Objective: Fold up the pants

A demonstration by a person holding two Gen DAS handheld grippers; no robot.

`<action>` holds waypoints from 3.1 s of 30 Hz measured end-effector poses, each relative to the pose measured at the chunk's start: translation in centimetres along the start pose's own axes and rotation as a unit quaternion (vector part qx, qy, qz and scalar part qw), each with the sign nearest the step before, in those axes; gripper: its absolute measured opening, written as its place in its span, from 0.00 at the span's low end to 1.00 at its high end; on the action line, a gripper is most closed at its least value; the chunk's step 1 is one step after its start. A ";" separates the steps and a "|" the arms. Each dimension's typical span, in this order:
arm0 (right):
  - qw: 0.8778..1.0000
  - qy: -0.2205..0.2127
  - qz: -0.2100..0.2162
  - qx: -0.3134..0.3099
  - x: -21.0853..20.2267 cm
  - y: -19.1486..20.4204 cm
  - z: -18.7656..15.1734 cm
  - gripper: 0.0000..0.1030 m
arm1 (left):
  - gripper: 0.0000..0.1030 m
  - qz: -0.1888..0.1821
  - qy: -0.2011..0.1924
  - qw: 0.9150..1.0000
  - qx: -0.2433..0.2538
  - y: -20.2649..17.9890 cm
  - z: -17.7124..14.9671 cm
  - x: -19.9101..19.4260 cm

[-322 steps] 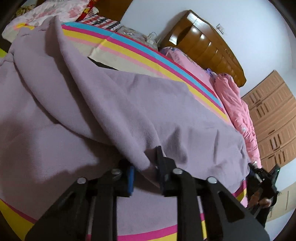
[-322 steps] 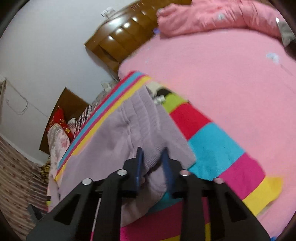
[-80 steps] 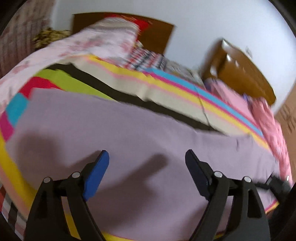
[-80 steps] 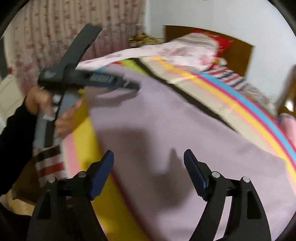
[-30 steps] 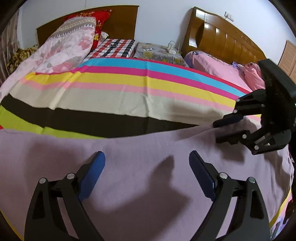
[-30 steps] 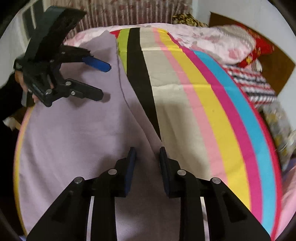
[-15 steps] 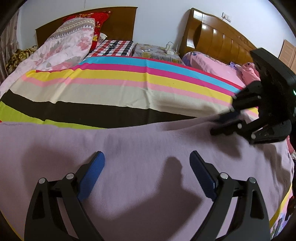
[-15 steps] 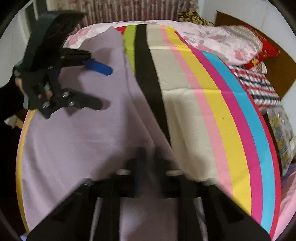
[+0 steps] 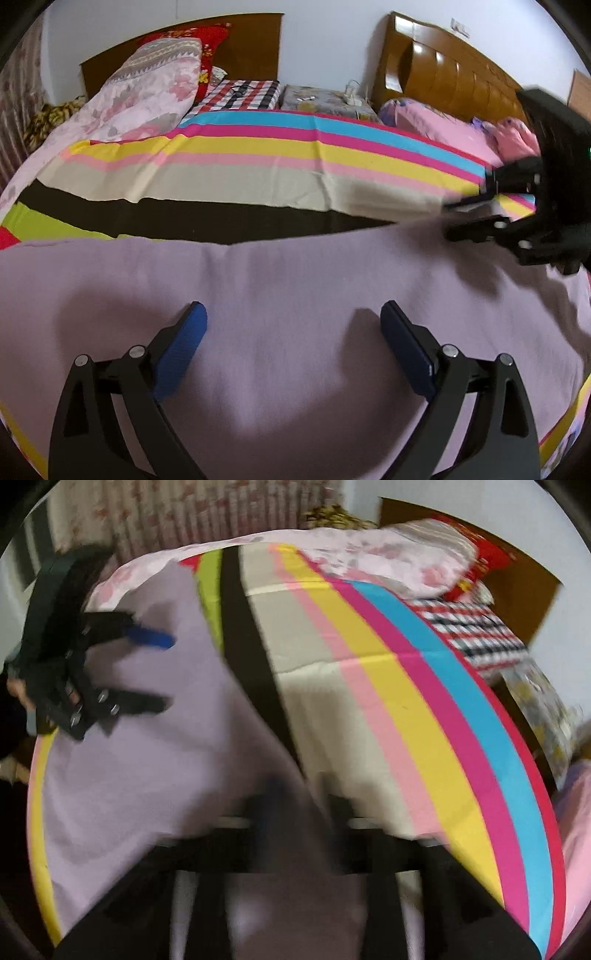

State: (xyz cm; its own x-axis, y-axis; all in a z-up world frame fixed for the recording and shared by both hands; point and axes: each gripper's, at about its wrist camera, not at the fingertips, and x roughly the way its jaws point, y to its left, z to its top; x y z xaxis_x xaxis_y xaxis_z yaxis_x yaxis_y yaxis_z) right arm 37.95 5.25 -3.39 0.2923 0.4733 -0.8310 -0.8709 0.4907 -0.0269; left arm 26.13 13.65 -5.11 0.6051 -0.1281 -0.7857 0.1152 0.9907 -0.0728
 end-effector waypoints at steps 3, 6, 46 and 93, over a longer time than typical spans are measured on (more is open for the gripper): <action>0.999 -0.044 -0.019 0.025 -3.2 0.5 -0.3 0.65 | 0.92 0.012 -0.009 1.000 -0.006 0.9 -0.5 -1.3; 0.996 -0.092 -0.005 0.020 -7.2 5.1 -1.8 0.62 | 0.92 0.003 -0.033 0.999 -0.041 3.0 -1.6 -4.0; 0.984 -0.048 -0.121 -0.121 0.0 27.4 -3.6 0.06 | 0.90 -0.119 -0.068 0.963 -0.233 10.0 -13.3 -11.9; 0.841 -0.032 -0.311 0.442 -18.2 -1.5 -29.0 0.95 | 0.99 -0.024 0.063 0.992 0.110 -11.6 -5.7 -0.7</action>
State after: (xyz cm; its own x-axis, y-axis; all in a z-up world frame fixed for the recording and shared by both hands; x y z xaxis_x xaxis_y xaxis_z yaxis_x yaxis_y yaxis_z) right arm 22.46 -25.36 -4.33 0.6273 -0.0510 -0.7771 0.0832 0.9965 0.0018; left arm 19.83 2.52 -7.21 0.4926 -0.1539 -0.8565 0.3180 0.9480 0.0126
